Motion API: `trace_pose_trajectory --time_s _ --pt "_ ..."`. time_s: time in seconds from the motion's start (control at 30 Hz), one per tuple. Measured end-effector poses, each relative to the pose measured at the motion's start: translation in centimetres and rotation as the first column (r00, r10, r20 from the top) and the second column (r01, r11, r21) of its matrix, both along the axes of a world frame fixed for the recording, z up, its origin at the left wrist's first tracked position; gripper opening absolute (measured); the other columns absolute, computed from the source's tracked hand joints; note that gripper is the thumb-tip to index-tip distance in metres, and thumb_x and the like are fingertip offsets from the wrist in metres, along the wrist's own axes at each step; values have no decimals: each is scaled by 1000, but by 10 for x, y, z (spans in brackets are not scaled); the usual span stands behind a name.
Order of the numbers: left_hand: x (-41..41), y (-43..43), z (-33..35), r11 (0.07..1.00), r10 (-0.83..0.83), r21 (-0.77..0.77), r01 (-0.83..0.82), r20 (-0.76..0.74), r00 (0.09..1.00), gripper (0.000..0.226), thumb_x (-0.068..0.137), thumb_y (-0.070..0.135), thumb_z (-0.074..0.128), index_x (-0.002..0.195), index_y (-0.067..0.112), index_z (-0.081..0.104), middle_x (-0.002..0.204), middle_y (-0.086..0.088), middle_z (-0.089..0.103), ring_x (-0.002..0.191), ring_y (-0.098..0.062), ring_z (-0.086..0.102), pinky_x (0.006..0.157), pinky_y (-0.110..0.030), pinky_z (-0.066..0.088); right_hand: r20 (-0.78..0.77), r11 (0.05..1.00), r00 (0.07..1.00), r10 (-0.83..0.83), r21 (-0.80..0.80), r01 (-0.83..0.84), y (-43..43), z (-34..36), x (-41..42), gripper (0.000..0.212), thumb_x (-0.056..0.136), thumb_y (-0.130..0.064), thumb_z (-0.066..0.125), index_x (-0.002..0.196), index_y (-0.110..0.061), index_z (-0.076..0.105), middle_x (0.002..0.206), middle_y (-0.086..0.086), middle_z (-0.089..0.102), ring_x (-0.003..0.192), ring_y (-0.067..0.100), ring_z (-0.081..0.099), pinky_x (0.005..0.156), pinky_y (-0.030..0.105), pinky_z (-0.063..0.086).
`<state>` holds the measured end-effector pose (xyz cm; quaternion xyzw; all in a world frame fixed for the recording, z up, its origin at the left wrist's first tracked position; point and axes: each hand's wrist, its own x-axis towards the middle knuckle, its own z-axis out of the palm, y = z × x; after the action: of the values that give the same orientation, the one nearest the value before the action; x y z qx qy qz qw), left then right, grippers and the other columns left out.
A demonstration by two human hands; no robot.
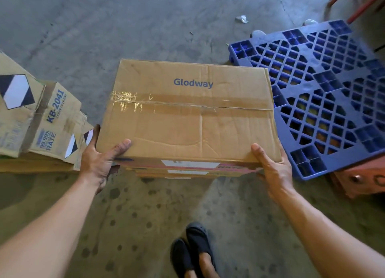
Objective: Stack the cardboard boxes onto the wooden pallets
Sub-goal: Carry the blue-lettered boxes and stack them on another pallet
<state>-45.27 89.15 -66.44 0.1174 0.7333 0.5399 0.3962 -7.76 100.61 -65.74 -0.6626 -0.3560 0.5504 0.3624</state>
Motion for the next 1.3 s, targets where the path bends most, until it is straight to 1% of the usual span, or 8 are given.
trace_pose_trajectory --time_s 0.23,0.3,0.47,0.73,0.83,0.97,1.07,1.3 --pt "-12 -4 12 997 -73 8 73 -35 997 87 47 54 95 127 42 62 120 2 70 111 -36 66 81 -61 58 -18 1000 1000 -14 21 15 2 20 2 107 57 -56 88 150 -28 43 124 0 61 108 20 65 85 53 61" --pt "-12 -4 25 995 -93 15 94 -42 995 77 50 54 93 121 43 64 117 0 72 103 -44 68 70 -55 60 -31 999 999 -41 19 42 -2 34 2 111 53 -59 90 149 -28 44 122 -2 61 109 21 64 84 54 60" --pt "-14 -8 64 989 -120 76 124 -63 991 54 67 37 89 116 35 66 117 -8 73 100 -53 67 45 -31 52 -45 997 998 -45 57 47 -10 74 0 58 80 -34 82 129 -33 51 108 -6 63 100 17 65 85 56 59" --pt "10 -39 173 971 -24 228 65 -181 983 39 74 29 88 100 51 68 110 -3 72 98 -44 69 44 -28 51 -90 979 994 67 200 -48 0 168 7 80 77 -41 81 147 -28 44 112 -6 61 97 15 65 78 47 62" --pt "33 -68 215 956 73 294 -7 -213 974 59 69 32 91 121 34 65 110 -7 73 95 -44 71 46 -32 52 -113 956 980 161 264 -127 1 206 14 85 75 -43 81 148 -30 41 113 -5 60 97 17 65 77 43 61" --pt "75 -125 265 913 254 378 -152 -235 938 65 62 33 94 119 39 64 122 -7 68 98 -32 70 69 -41 59 -148 903 940 307 357 -239 -14 253 29 86 72 -46 82 147 -30 44 114 -2 62 93 16 65 60 30 59" --pt "119 -181 290 894 344 391 -220 -285 895 90 45 54 91 128 32 63 119 -2 71 101 -31 71 73 -43 60 -128 841 889 439 407 -356 -34 279 49 104 59 -62 88 148 -30 46 122 0 63 97 20 67 72 41 62" --pt "210 -333 333 774 586 455 -441 -251 770 63 43 51 91 101 53 67 106 -1 75 97 -31 72 70 -41 56 -129 704 737 663 441 -556 -116 329 58 88 70 -52 81 147 -28 46 114 -1 63 92 19 67 62 31 61"
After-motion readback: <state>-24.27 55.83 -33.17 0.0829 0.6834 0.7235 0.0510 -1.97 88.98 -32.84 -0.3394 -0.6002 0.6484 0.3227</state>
